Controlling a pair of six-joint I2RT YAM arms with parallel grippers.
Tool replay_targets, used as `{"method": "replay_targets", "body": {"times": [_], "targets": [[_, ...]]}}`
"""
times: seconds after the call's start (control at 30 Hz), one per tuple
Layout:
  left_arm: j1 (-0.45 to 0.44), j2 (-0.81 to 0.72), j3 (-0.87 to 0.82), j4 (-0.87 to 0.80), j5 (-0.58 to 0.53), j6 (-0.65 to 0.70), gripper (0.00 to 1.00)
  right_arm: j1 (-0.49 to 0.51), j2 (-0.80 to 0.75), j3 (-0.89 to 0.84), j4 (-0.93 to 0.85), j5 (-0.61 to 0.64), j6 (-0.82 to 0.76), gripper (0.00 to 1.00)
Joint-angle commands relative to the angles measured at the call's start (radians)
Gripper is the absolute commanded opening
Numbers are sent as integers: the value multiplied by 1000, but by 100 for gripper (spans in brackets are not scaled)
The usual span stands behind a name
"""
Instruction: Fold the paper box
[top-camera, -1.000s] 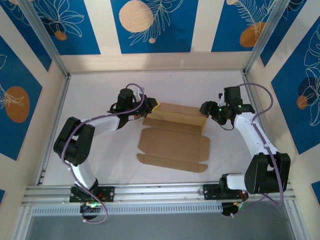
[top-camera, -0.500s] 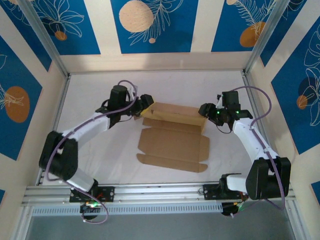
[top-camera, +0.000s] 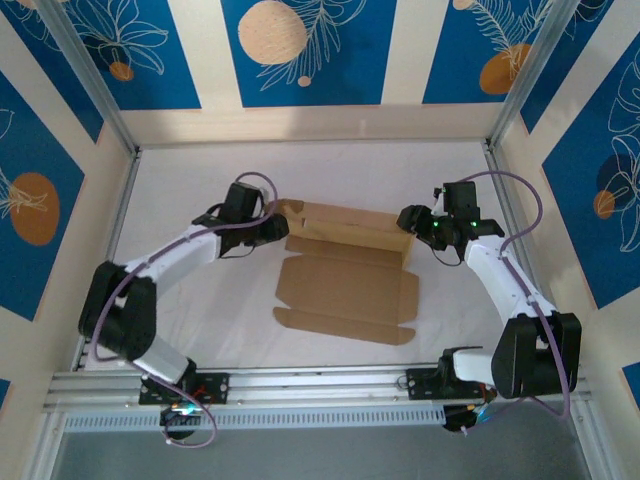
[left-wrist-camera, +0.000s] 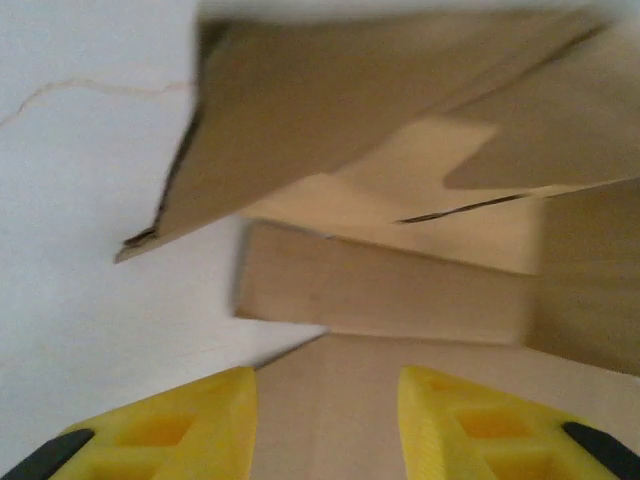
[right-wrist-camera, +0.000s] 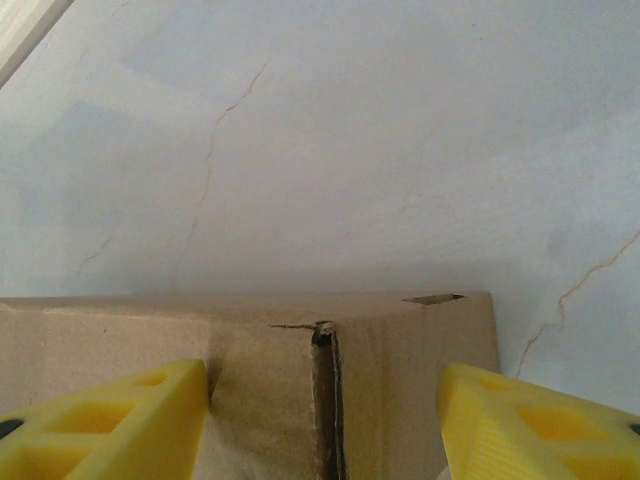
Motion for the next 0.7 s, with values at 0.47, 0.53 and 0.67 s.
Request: {"method": "replay_targets", "body": {"times": [0.47,0.53,0.67], "targets": [[-65,248,72,152,-163,77,58,32,42,-10,-82,20,-27,62],[-70,264,78,150,-157,60,57,35,41,-9,-87,20,-29,63],[-79,288,61,171,-135,14,57,34,35,0,-100,30,-31,63]]}}
